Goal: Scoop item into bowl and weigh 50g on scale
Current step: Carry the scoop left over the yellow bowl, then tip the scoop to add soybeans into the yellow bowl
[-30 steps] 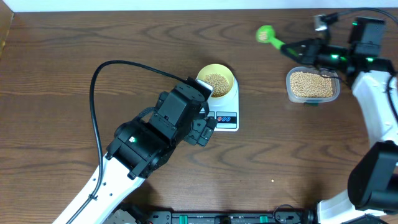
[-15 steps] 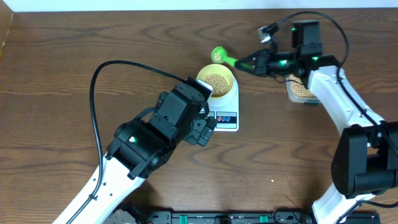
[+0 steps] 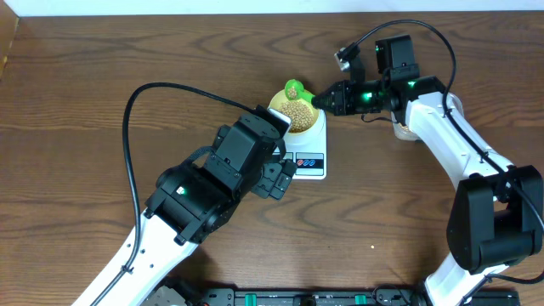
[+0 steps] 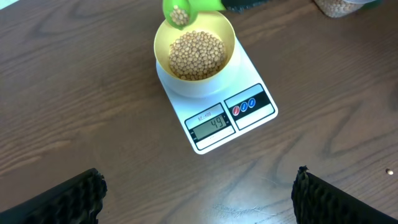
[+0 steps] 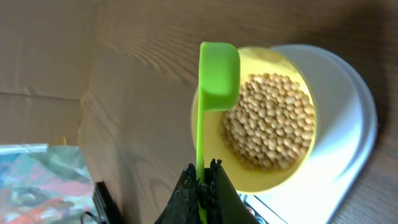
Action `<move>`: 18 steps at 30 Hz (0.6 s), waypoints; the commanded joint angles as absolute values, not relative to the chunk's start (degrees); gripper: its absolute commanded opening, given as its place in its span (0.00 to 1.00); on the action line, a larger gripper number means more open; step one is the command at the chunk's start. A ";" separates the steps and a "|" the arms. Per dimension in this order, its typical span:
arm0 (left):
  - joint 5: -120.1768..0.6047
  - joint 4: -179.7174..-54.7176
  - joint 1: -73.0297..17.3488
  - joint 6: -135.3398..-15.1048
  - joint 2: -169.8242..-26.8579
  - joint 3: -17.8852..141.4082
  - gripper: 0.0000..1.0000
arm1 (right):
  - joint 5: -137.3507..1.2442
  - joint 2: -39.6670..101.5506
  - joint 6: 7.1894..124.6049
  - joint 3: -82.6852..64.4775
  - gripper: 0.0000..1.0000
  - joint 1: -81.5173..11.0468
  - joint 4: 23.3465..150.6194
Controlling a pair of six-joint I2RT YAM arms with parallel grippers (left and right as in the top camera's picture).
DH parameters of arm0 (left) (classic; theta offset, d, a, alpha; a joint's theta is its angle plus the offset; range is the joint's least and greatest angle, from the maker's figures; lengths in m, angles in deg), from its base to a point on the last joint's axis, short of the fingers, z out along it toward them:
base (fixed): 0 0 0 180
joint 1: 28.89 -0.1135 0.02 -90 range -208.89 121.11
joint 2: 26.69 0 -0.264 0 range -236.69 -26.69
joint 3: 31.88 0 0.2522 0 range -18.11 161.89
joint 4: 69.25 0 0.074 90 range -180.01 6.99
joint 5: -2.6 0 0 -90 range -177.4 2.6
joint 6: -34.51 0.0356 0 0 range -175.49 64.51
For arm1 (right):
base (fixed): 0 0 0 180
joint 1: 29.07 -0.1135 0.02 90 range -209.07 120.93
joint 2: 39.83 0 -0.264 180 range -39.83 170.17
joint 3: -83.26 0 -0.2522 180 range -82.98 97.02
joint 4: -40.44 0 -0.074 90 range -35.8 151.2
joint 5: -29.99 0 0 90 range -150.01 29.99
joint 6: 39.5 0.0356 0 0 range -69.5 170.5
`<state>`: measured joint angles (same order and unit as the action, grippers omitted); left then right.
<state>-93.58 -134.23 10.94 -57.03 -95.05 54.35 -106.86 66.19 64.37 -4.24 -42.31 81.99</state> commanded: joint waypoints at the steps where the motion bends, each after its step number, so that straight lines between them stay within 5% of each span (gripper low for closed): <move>1: -94.10 -134.43 10.66 -57.46 -94.75 54.72 0.98 | -104.41 66.45 59.45 -3.39 0.01 -42.79 84.98; 18: -94.10 -134.43 10.66 -57.46 -94.75 54.72 0.98 | -95.82 66.45 49.46 6.27 0.01 -44.14 98.18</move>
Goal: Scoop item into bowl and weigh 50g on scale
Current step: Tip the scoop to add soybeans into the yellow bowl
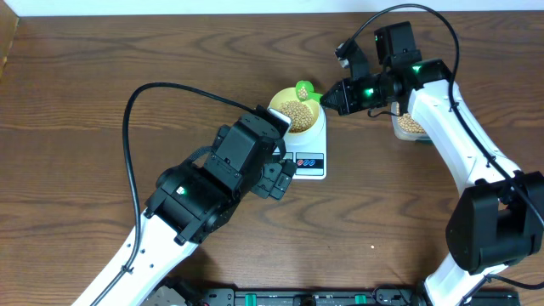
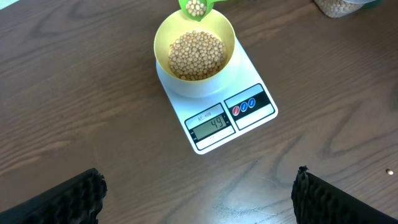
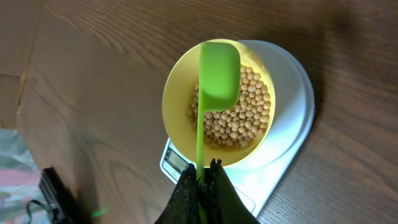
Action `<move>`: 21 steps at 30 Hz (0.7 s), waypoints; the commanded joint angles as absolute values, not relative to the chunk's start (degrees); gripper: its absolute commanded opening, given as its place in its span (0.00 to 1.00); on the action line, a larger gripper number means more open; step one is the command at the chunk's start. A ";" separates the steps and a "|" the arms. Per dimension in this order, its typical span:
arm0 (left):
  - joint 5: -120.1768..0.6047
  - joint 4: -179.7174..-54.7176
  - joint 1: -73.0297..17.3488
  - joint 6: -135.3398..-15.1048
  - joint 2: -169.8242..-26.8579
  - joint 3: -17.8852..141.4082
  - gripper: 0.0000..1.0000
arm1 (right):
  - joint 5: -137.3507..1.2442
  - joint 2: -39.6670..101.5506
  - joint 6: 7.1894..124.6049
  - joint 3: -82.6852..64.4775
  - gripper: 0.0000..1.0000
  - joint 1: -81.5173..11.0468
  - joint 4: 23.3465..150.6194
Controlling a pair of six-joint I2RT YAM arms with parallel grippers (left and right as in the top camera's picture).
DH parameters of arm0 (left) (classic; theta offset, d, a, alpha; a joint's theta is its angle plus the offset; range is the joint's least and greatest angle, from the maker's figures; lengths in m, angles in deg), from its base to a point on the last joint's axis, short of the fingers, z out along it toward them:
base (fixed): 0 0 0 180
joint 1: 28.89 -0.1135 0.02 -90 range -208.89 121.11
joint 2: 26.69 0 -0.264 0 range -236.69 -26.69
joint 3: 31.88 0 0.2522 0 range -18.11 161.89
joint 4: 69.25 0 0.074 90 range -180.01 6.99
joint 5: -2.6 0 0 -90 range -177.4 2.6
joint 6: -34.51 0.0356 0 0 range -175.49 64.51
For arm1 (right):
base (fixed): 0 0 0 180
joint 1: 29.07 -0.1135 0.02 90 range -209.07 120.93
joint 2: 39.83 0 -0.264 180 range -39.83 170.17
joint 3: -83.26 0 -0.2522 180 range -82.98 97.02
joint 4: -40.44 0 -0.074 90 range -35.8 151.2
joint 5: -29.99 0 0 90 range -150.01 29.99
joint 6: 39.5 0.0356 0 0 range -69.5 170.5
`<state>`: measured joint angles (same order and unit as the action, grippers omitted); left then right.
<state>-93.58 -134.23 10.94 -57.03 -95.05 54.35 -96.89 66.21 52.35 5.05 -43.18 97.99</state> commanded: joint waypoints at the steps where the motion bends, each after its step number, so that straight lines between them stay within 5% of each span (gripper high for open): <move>1: -94.10 -134.43 10.66 -57.46 -94.75 54.72 0.98 | -95.43 66.45 49.29 6.27 0.01 -44.49 98.18; 21: -94.10 -134.43 10.66 -57.46 -94.75 54.72 0.98 | -91.39 66.45 36.76 6.27 0.01 -47.40 98.80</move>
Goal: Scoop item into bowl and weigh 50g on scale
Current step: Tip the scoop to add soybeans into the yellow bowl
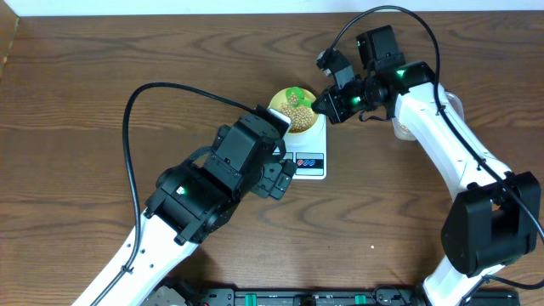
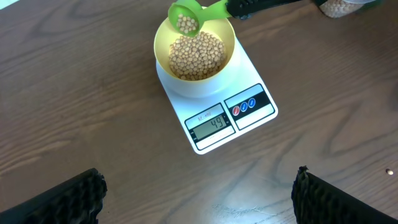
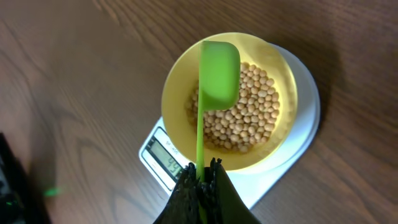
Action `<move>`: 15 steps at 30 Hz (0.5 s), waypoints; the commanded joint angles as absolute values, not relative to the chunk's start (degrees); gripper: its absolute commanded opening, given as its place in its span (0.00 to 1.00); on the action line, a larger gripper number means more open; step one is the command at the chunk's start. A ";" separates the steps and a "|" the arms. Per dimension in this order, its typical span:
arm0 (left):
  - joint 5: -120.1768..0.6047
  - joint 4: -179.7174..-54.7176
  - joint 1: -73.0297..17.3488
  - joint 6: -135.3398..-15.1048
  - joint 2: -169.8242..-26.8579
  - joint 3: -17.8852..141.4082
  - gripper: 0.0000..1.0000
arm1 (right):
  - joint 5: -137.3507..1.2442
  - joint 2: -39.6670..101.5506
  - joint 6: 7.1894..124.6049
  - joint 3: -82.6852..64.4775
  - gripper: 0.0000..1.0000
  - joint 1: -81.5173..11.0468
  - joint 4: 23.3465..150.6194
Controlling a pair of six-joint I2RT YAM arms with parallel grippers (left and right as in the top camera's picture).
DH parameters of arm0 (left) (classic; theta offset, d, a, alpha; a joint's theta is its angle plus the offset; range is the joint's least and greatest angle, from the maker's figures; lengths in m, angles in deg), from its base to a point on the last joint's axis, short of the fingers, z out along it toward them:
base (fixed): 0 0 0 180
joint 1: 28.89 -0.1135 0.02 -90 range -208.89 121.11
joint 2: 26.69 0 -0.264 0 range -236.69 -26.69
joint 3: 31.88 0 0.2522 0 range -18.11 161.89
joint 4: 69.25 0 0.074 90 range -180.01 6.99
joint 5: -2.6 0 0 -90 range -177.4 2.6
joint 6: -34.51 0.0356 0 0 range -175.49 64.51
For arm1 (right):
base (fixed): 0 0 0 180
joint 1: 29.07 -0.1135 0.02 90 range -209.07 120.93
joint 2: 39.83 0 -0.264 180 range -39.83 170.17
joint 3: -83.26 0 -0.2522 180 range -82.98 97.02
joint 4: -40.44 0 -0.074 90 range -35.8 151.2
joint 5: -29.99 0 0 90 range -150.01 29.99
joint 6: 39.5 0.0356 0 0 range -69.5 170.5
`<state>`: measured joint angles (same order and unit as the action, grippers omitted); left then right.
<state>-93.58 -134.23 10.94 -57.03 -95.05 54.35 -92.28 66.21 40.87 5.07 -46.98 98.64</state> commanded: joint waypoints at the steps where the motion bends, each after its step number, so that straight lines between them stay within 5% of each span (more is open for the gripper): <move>1: -94.10 -134.43 10.66 -57.46 -94.75 54.72 0.98 | -91.41 66.45 36.41 6.27 0.01 -47.40 98.80; 15: -94.10 -134.43 10.66 -57.46 -94.75 54.70 0.98 | -89.72 66.45 29.40 6.27 0.01 -48.12 102.23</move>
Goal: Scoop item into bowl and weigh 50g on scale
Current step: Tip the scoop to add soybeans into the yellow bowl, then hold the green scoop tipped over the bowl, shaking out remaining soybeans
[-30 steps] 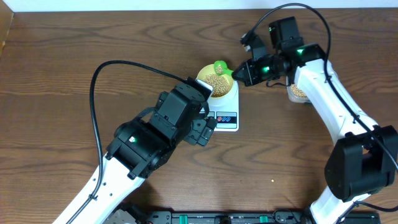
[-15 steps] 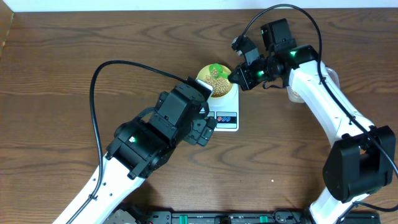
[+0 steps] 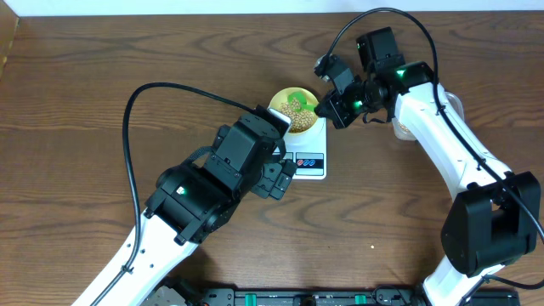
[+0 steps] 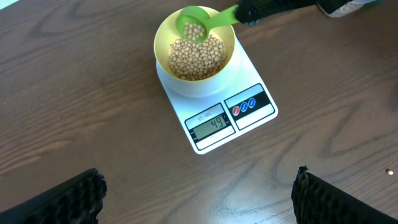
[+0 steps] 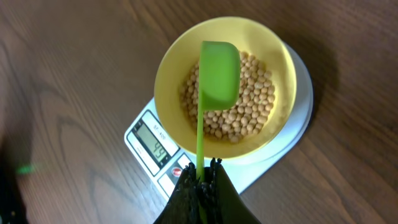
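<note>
A yellow bowl (image 4: 194,51) of soybeans sits on the white scale (image 4: 217,106), whose display reads 49. My right gripper (image 5: 200,171) is shut on the handle of a green scoop (image 5: 219,71), which hangs over the middle of the bowl with a few beans (image 4: 193,29) in it. In the overhead view the scoop (image 3: 297,101) lies above the bowl (image 3: 291,110). My left gripper (image 4: 199,193) hovers open in front of the scale, with nothing between its fingers (image 4: 68,198).
A container of soybeans (image 4: 341,6) stands at the far right, behind the right arm (image 3: 442,110). The left arm (image 3: 204,187) fills the table's middle in front of the scale.
The right gripper has shifted the scoop from the bowl's far rim to over its middle. The display still reads 49. The left arm has not moved.
The scoop hung at the bowl's far edge with some beans in it, then drew slightly back behind the rim, then came over the far rim, and now sits above the centre. The scale read 49 throughout; the left gripper stayed open.
</note>
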Action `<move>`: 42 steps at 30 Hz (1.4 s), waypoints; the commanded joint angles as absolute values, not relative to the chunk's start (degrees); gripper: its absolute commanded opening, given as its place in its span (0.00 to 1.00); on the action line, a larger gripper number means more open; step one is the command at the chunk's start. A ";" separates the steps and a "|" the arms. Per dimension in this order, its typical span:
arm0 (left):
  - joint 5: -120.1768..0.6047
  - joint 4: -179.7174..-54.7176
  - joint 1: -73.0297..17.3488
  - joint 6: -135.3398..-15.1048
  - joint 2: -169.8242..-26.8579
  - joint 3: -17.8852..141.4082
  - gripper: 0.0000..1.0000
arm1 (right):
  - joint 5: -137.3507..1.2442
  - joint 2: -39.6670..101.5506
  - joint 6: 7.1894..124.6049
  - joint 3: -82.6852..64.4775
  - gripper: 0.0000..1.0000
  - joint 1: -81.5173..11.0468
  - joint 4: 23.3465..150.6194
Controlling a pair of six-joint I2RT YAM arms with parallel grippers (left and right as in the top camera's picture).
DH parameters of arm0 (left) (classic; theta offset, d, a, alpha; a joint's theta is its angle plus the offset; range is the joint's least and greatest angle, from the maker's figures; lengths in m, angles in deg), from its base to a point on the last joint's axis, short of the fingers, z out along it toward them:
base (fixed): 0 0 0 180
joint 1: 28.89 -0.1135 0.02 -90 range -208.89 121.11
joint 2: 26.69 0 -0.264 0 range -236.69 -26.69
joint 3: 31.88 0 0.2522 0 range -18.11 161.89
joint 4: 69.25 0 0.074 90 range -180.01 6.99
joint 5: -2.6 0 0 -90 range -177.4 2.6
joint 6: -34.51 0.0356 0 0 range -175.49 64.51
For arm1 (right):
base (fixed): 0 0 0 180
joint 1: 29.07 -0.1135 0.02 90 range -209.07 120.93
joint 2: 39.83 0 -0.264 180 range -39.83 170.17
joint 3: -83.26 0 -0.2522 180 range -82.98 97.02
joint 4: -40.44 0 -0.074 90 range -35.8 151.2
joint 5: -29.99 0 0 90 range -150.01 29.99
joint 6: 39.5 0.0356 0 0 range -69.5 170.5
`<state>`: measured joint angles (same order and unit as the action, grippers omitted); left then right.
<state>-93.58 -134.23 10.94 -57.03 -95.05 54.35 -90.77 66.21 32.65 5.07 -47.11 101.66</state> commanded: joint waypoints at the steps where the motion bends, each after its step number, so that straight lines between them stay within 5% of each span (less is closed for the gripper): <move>1: -94.10 -134.43 10.66 -57.46 -94.75 54.72 0.98 | -89.24 66.45 28.78 6.27 0.01 -48.25 102.45; 19: -94.10 -134.43 10.66 -57.46 -94.75 54.72 0.98 | -85.27 66.34 27.34 6.27 0.01 -48.69 101.73; 33: -94.10 -134.43 10.66 -57.46 -94.75 54.72 0.98 | -101.31 66.38 50.09 6.21 0.01 -45.56 100.28; 42: -94.10 -134.43 10.66 -57.44 -94.75 54.70 0.98 | -108.04 67.17 53.24 6.08 0.01 -42.81 102.08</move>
